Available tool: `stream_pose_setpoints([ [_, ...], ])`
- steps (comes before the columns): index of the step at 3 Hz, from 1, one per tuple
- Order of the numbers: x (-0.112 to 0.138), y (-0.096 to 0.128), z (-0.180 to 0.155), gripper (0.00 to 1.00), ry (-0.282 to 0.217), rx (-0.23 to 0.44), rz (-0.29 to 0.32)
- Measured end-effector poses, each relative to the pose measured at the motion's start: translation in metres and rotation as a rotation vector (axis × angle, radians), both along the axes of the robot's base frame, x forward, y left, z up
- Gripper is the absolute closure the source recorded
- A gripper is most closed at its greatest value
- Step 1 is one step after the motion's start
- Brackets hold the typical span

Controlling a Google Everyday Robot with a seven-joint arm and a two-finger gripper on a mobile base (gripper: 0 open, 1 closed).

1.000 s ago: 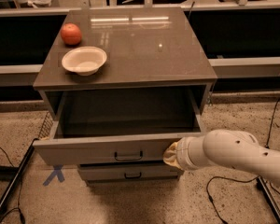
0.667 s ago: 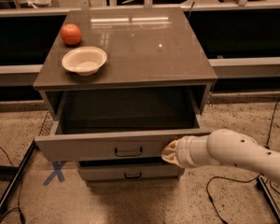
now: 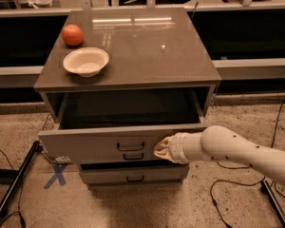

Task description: Close top drawer

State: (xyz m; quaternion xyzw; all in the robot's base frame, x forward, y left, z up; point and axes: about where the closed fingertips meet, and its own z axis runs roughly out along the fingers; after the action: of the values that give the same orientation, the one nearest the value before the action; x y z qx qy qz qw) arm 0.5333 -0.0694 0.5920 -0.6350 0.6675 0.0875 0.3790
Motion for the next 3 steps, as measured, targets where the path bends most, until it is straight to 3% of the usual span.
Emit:
stream_pose_setpoints([
  [3,0.047,0.044,-0.012,1.0,-0.007,0.012,0.073],
])
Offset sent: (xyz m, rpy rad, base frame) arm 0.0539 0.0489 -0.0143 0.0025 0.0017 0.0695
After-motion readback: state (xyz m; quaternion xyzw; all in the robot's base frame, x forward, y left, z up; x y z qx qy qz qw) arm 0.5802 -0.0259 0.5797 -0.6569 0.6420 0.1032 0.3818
